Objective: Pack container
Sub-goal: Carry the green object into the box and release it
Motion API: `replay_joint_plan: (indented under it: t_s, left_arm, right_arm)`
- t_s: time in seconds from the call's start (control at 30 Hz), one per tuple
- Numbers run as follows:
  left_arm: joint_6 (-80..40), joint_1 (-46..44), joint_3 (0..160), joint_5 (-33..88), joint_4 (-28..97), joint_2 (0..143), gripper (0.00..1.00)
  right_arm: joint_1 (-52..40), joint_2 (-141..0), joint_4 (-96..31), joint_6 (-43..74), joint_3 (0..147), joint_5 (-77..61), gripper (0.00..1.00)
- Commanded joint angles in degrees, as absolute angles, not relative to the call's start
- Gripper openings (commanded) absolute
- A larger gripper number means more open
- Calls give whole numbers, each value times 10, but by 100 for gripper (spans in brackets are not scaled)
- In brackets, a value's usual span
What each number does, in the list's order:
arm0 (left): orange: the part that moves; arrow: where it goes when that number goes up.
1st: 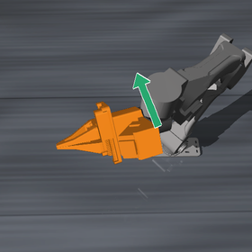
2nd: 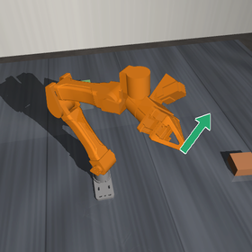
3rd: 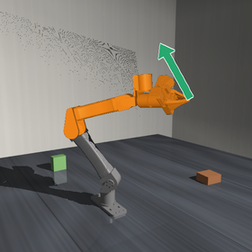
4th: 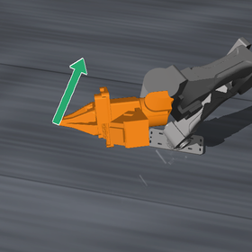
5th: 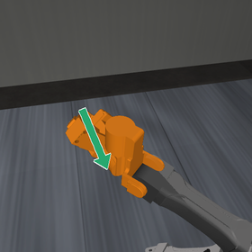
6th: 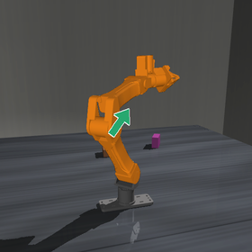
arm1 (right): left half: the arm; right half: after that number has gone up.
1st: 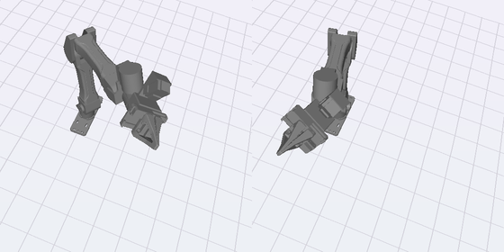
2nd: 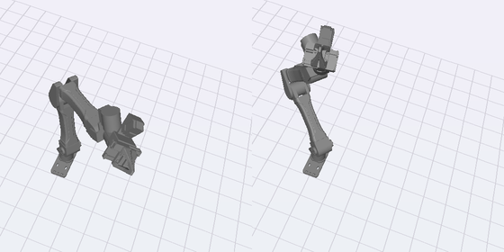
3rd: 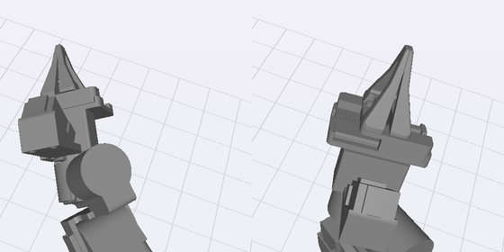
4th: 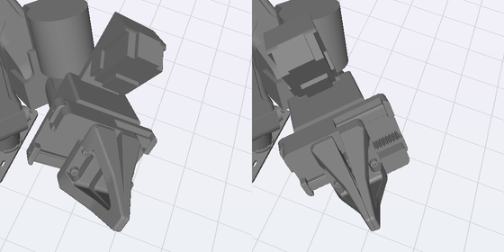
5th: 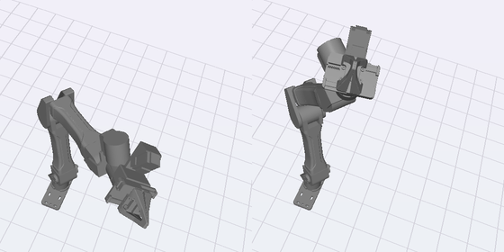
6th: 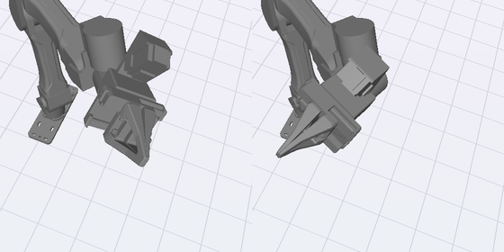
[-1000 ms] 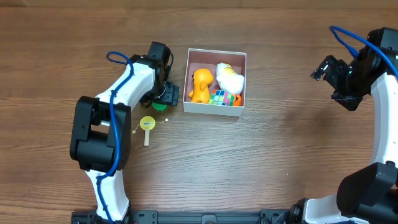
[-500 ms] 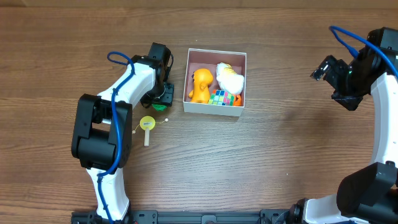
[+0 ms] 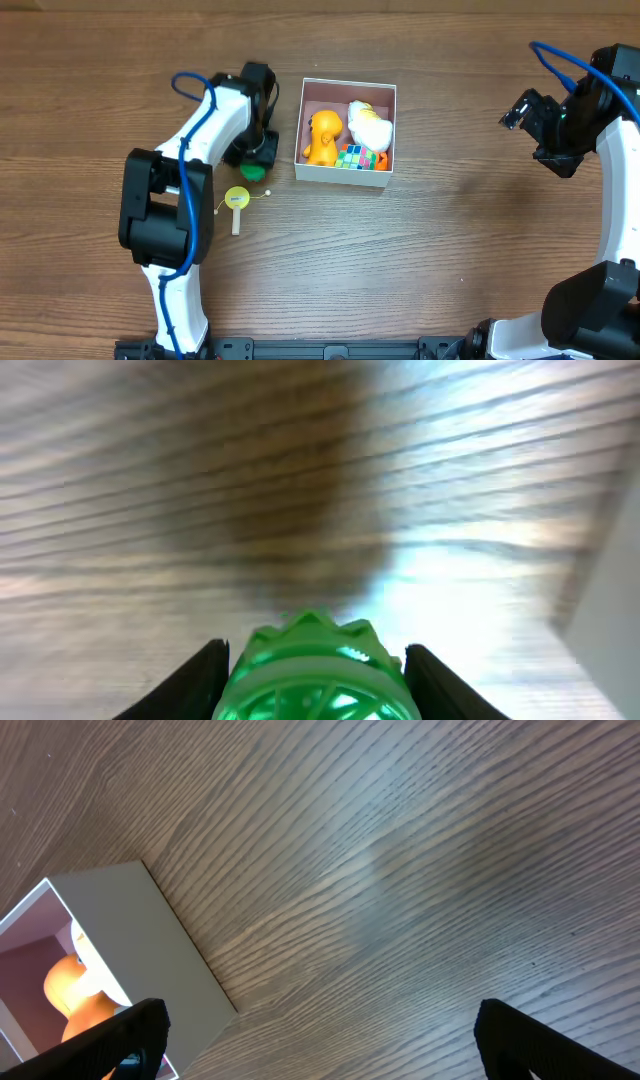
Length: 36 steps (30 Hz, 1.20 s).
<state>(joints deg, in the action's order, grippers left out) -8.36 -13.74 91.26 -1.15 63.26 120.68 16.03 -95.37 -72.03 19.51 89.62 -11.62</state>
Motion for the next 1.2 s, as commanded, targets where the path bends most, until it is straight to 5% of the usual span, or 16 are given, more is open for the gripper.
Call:
replay_joint_plan:
  t_s: [0.0,0.3,1.17]
  left_arm:
    - [-77,-134,1023,-6,687,1207,29]
    - [-79,-199,1260,28,790,1205,37]
    - [-182,-326,1052,54,575,1207,45]
  right_arm:
    - [160,-955,-719,197,901,-117,100]
    - [160,-955,-719,197,901,-117,100]
    - [160,-955,-719,197,901,-117,100]
